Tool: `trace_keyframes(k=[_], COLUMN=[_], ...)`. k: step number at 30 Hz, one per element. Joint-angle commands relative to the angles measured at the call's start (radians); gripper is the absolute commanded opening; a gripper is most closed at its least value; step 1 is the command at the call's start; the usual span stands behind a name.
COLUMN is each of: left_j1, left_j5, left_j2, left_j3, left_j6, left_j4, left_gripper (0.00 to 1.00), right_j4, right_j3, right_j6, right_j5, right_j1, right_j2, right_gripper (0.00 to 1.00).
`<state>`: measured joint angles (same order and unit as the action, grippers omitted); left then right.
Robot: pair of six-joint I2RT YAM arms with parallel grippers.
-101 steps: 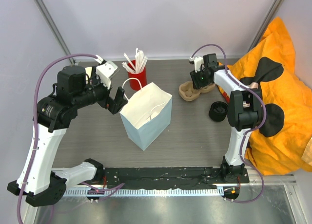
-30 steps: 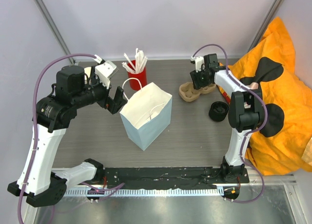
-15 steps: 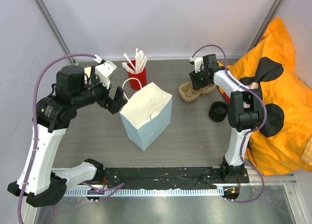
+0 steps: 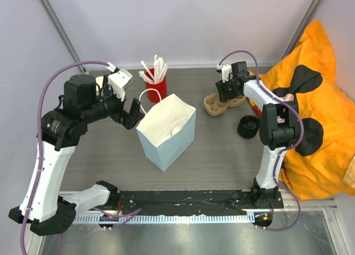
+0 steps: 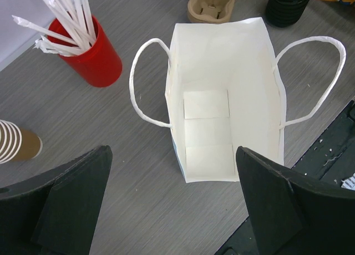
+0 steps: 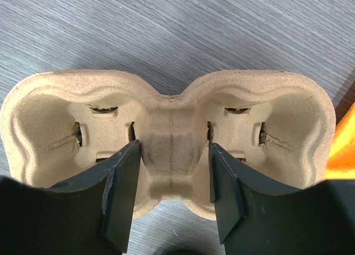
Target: Pack the takeout coffee
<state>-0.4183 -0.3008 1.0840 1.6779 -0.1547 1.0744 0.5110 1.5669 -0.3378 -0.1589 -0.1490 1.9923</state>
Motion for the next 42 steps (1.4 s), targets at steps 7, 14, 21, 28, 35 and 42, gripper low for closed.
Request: trace_keyframes(k=[7, 14, 21, 28, 35, 42], left_j1=[0.006, 0.007, 0.009, 0.010, 0.010, 0.013], left_j5=[-0.026, -0.027, -0.029, -0.032, -0.034, -0.037], left_j2=[-0.006, -0.007, -0.006, -0.003, -0.006, -0.007], left_j3=[-0.004, -0.006, -0.004, -0.001, -0.001, 0.000], left_j6=[0.017, 0.020, 0.021, 0.021, 0.023, 0.023], left_j4=[-0.031, -0.031, -0.031, -0.031, -0.030, -0.030], left_gripper=[1.00, 1.00, 1.00, 1.00, 1.00, 1.00], right_j4=[-0.048, -0.046, -0.049, -0.022, -0.014, 0.021], right_j3=[0.005, 0.004, 0.007, 0.027, 0.032, 0.079], right_j6=[0.002, 0.000, -0.001, 0.011, 0.007, 0.047], right_j5=[-0.011, -0.005, 0.007, -0.034, -0.005, -0.055], right_j1=[-0.006, -0.007, -0.009, -0.007, -0.012, 0.006], right_j2=[-0.056, -0.056, -0.076, -0.113, -0.107, -0.076], right_gripper=[0.49, 0.38, 0.25, 0.23, 0.24, 0.23])
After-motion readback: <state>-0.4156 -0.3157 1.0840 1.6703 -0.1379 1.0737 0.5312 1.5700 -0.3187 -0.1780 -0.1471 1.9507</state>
